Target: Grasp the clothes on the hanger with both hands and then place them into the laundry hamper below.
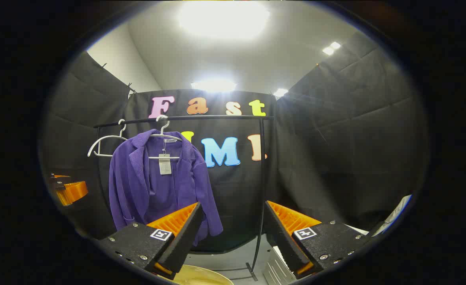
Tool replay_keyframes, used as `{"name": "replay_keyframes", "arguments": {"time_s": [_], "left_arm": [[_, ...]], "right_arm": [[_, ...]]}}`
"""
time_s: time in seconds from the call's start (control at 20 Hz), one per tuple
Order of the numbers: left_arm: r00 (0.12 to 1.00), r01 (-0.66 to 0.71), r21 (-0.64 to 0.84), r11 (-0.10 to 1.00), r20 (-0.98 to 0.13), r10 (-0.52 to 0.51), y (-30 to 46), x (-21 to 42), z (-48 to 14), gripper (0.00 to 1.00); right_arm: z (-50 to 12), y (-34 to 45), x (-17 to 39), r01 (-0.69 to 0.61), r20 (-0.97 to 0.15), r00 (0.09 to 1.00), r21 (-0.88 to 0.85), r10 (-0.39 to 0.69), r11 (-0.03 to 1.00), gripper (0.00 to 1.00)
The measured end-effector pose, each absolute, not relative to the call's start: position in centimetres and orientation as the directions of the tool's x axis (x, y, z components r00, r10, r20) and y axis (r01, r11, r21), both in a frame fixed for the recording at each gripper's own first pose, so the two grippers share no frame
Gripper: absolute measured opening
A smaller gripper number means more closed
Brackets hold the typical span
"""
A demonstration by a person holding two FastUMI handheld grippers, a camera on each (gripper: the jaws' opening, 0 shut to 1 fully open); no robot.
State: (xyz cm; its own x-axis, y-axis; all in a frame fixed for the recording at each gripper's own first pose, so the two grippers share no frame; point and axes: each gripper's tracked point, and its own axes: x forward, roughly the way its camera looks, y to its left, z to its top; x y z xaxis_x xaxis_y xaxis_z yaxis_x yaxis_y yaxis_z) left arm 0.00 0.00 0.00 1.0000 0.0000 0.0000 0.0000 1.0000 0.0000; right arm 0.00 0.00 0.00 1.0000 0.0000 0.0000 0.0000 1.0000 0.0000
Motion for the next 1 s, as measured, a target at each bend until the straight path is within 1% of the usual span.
{"name": "replay_keyframes", "arguments": {"time_s": [0.55,0.6,0.9,0.95,1.0], "left_arm": [[1.000,0.001,-0.001,1.000,0.005,-0.001,0.1,0.0,0.0,0.97],[1.000,0.001,-0.001,1.000,0.005,-0.001,0.1,0.1,0.1,1.00],[1.000,-0.008,0.004,1.000,0.010,0.008,-0.3,0.0,0.4,1.00],[1.000,-0.009,0.003,1.000,0.008,0.009,-0.2,0.3,0.2,0.97],[1.000,-0.008,0.005,1.000,0.005,0.008,-0.2,0.5,0.4,1.00]], "right_arm": [[-0.1,-0.1,0.4,-0.010,0.002,1.000,-0.001,0.010,1.000,0.95],[-0.1,-0.2,0.3,-0.010,0.002,1.000,-0.001,0.010,1.000,0.95],[0.1,-0.3,1.8,-0.015,0.003,1.000,-0.004,0.015,1.000,0.95],[0.1,-0.3,2.2,-0.015,0.002,1.000,-0.001,0.015,1.000,0.95],[0.2,-0.3,2.5,-0.016,0.000,1.000,0.005,0.016,1.000,0.95]]}}
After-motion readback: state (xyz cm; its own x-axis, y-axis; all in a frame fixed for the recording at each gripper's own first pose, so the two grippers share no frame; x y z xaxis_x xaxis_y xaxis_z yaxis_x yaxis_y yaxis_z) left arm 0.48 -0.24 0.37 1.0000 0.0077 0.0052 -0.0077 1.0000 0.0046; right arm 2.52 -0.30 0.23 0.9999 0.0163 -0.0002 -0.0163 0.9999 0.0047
